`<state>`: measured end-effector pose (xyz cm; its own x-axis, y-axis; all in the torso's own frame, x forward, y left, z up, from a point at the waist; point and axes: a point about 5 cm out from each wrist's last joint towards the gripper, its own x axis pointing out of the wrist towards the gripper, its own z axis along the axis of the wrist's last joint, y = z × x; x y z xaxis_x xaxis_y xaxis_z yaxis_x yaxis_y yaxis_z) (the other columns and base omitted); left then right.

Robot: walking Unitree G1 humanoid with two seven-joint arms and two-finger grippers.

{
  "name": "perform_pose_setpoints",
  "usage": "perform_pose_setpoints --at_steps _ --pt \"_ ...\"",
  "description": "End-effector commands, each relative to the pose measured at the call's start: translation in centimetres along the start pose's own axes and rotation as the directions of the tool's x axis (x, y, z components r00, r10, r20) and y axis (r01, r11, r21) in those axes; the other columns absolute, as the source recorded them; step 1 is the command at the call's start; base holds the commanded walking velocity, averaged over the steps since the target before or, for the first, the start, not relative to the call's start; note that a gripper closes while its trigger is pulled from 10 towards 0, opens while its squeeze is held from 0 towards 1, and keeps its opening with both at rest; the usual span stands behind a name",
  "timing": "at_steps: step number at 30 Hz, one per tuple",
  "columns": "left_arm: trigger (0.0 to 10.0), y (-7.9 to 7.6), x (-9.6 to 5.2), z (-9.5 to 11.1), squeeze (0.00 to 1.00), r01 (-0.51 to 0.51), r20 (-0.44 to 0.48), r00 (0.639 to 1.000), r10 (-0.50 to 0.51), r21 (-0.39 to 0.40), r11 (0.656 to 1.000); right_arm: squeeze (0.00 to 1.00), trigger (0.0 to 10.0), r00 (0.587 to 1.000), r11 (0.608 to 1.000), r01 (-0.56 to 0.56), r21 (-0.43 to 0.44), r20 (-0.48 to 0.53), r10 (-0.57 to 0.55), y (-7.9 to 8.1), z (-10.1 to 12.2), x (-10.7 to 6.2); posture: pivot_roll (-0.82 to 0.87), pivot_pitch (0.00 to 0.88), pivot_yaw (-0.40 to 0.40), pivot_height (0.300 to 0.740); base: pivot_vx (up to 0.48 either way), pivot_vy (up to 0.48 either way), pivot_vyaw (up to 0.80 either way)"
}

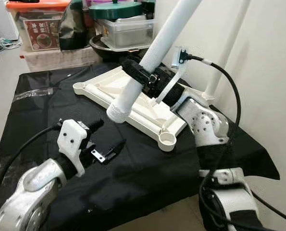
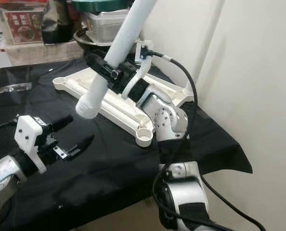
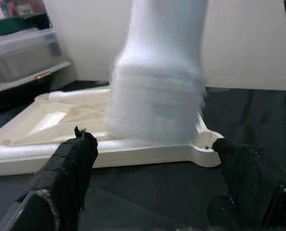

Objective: Building children table

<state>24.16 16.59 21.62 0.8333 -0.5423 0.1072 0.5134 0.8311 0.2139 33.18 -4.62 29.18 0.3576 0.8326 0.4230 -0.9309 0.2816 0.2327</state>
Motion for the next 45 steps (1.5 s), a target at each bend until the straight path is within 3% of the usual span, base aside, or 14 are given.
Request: perform_pose_setpoints --at_steps 1,8,16,17,22,32,33,38,39,41,43,45 --pt "10.0 0.1 0.0 -0.1 0.00 0.000 -0.009 1.000 0.000 0.014 1.000 0.00 10.0 0.999 0.999 -0.032 -0.001 -0.003 0.032 0.6 0.1 0.2 0.06 0.000 -0.052 0.740 0.000 0.000 0.00" --pt "10.0 0.0 0.4 0.5 0.00 0.014 0.023 1.000 -0.015 0.024 1.000 0.00 10.0 0.994 0.996 -0.083 0.013 -0.075 0.084 2.1 -2.1 0.7 0.07 0.000 -0.059 0.740 0.000 0.000 0.00" --pt "10.0 -0.6 1.0 0.4 0.00 0.068 0.033 0.997 -0.068 0.006 0.998 0.00 10.0 0.991 0.995 -0.101 0.015 -0.088 0.102 2.8 -2.5 1.0 0.07 0.000 -0.053 0.740 0.000 0.000 0.00" --pt "0.0 -0.8 1.1 0.3 0.00 0.093 0.029 0.995 -0.093 -0.002 0.996 0.00 10.0 0.991 0.995 -0.099 0.013 -0.087 0.099 2.9 -2.5 1.0 0.06 0.000 -0.050 0.740 0.000 0.000 0.00" --pt "0.0 -1.5 0.8 -0.4 0.00 0.158 -0.007 0.987 -0.158 0.002 0.987 0.00 10.0 0.994 0.997 -0.083 0.005 -0.078 0.083 2.8 -2.2 1.1 0.06 0.000 -0.044 0.740 0.000 0.000 0.00" --pt "0.0 -0.8 1.0 -1.4 0.00 0.078 -0.088 0.993 -0.077 0.011 0.997 0.00 10.0 0.997 0.998 -0.053 -0.014 -0.064 0.052 2.5 -1.5 1.1 0.06 0.000 -0.049 0.740 0.000 0.000 0.00" --pt "10.0 -0.8 1.1 -1.4 0.00 0.078 -0.090 0.993 -0.077 0.015 0.997 1.00 10.0 0.998 0.999 -0.044 -0.008 -0.050 0.043 2.5 -1.4 1.2 0.06 0.000 -0.050 0.740 0.000 0.000 0.00" --pt "10.0 -0.8 1.2 -1.4 0.00 0.085 -0.091 0.993 -0.080 0.048 0.995 1.00 10.0 0.999 1.000 -0.009 -0.007 -0.038 0.008 2.2 -1.2 1.3 0.06 0.000 -0.052 0.740 0.000 0.000 0.00" --pt "10.0 -0.5 1.3 -1.4 0.00 0.060 -0.090 0.995 -0.053 0.079 0.995 0.00 10.0 0.999 0.999 0.038 0.012 -0.034 -0.037 1.9 -1.3 1.5 0.06 0.000 -0.052 0.740 0.000 0.000 0.00" --pt "10.0 -0.1 1.7 -1.5 0.00 0.012 -0.093 0.996 0.000 0.127 0.992 0.00 10.0 0.992 0.988 0.122 0.092 -0.018 -0.121 1.3 -1.6 1.6 0.06 0.000 -0.055 0.740 0.000 0.000 0.00" --pt "10.0 -0.1 1.7 -1.5 0.00 0.012 -0.093 0.996 0.000 0.127 0.992 0.00 10.0 0.992 0.988 0.122 0.092 -0.018 -0.121 1.3 -1.6 1.6 0.06 0.000 -0.055 0.740 0.000 0.000 0.00" --pt "10.0 -0.1 2.0 -1.6 0.00 -0.013 -0.091 0.995 0.027 0.151 0.989 0.00 10.0 0.982 0.961 0.189 0.200 -0.012 -0.191 0.9 -2.2 1.8 0.06 0.000 -0.054 0.740 0.000 0.000 0.00"
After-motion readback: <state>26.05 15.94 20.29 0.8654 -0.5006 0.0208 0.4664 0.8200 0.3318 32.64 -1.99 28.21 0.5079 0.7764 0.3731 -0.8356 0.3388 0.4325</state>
